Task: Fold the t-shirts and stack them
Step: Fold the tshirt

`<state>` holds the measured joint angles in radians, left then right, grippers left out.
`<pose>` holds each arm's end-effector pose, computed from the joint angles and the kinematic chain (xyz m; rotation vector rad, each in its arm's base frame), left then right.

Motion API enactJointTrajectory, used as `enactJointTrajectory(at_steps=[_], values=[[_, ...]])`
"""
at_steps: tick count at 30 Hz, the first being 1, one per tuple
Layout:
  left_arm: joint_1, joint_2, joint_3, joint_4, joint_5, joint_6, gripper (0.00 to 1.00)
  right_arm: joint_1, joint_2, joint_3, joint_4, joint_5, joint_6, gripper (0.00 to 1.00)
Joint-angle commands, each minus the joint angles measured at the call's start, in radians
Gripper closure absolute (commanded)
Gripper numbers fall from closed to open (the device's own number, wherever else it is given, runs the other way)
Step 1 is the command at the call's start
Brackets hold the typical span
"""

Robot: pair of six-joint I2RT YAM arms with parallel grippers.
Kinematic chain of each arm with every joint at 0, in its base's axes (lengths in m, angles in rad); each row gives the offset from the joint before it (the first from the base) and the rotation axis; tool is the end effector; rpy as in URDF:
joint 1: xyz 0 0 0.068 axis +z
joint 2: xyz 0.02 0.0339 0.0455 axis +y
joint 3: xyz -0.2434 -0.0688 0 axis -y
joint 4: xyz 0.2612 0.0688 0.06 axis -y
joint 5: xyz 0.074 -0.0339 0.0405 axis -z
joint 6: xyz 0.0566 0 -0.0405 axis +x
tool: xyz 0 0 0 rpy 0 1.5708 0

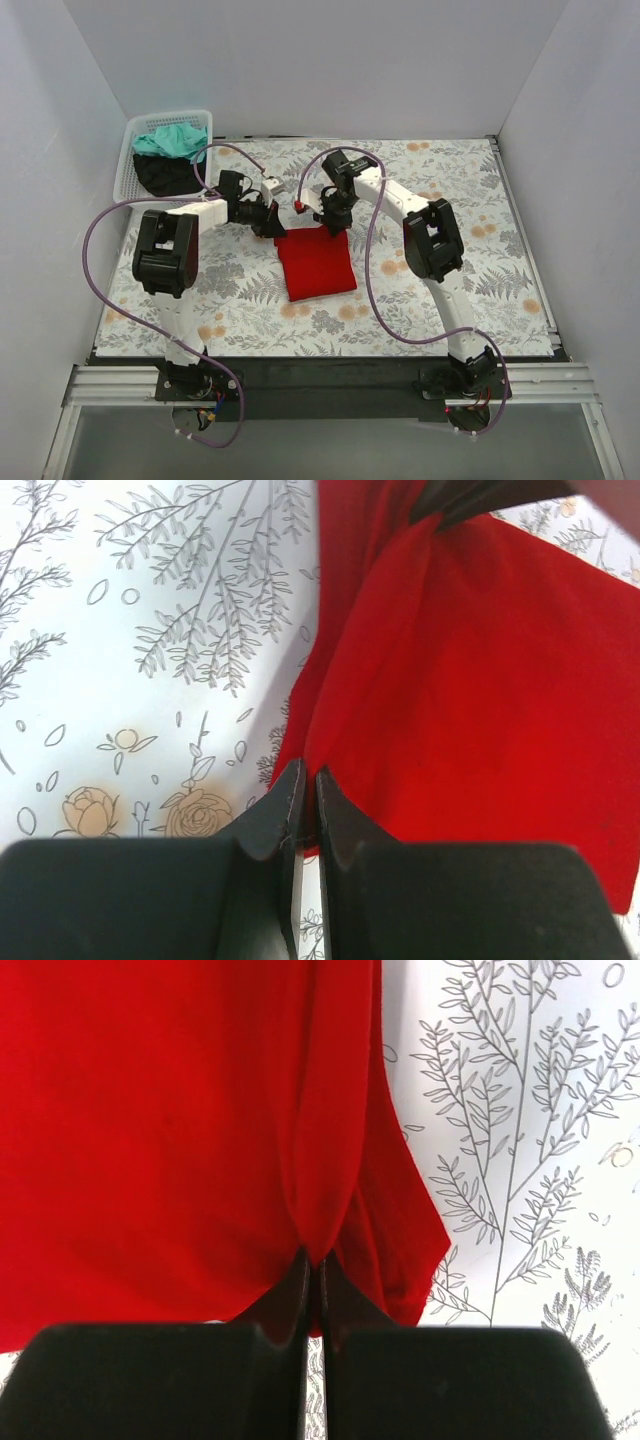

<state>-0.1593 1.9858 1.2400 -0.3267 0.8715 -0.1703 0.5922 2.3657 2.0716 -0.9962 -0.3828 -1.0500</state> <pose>0.3915 -0.1068 0.1061 0.2846 2.5209 -1.2622 0.3999 0.2945 0.1441 -2.0657 1.8204 0.4312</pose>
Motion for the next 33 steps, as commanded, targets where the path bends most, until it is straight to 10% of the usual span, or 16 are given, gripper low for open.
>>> enactJointTrajectory(at_steps=[1, 24, 33], values=[[0.018, -0.002, 0.044, 0.046, -0.089, -0.037, 1.0, -0.015, -0.02, -0.034, -0.024, 0.053, 0.034, 0.99], [0.01, 0.093, 0.229, -0.017, -0.031, -0.135, 0.89, -0.071, -0.03, 0.019, -0.022, 0.111, 0.09, 0.88], [0.075, 0.055, 0.381, -0.008, -0.14, -0.456, 0.55, -0.13, -0.095, 0.125, 0.062, 0.208, 0.297, 0.25]])
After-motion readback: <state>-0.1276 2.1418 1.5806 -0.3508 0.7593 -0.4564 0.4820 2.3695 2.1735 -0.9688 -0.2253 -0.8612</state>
